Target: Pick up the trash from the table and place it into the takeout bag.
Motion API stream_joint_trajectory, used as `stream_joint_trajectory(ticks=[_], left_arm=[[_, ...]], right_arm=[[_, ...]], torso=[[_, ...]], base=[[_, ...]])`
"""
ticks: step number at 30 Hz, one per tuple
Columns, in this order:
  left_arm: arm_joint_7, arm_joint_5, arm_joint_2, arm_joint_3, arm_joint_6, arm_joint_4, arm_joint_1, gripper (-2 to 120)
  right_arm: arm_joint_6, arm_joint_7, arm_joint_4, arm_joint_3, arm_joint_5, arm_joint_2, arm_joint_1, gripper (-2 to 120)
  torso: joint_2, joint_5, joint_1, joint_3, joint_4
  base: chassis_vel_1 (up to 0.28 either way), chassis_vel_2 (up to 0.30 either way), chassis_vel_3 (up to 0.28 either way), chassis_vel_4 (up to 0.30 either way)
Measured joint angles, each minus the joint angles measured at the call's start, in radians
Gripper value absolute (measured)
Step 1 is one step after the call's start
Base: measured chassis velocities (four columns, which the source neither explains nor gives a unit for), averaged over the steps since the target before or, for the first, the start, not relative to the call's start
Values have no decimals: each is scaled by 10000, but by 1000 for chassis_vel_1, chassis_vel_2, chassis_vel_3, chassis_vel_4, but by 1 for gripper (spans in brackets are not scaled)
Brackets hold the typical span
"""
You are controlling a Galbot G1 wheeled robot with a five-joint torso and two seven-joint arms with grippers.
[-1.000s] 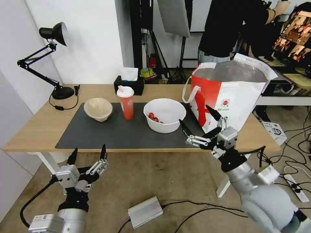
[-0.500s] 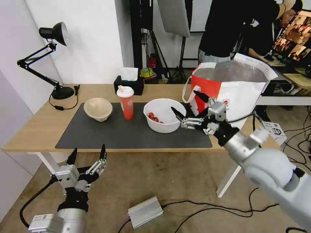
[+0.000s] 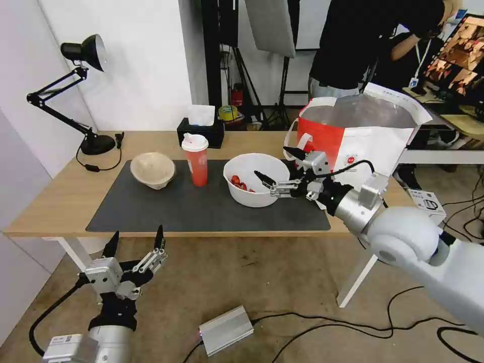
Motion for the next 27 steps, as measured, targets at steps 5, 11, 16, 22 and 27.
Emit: stream_joint_trajectory(ticks=[5,11,16,22,27], left_arm=[[0,-15,154,39,-1,0,-102,100],[2,-17,434,192,-7,0,-221,100],[4,-6,380,283,-41,14,-251,100],[32,31,337,336,-45,37,-273,100],[43,51,299,371,-51,73,-288,100]], right_arm=[[-629,-531,-178,0,28,-173,136,100],[-1049,-1313,-645,48,-46,-279,270,100],[-1239,-1605,-996,-140,-69,-316,536,100],[-1342,-1964,-1257,-333,-83,-372,782,100],[-1389,-2714,-1707,-673,-355,-358,1249,100]], torso=[[0,1,0,0,-3],[0,1,0,0,-3],[0,1,-1,0,-2],[0,2,-2,0,-3],[0,1,-1,0,-3]], base=[[0,0,0,0],[0,0,0,0],[0,0,0,0],[0,0,0,0],[0,0,0,0]])
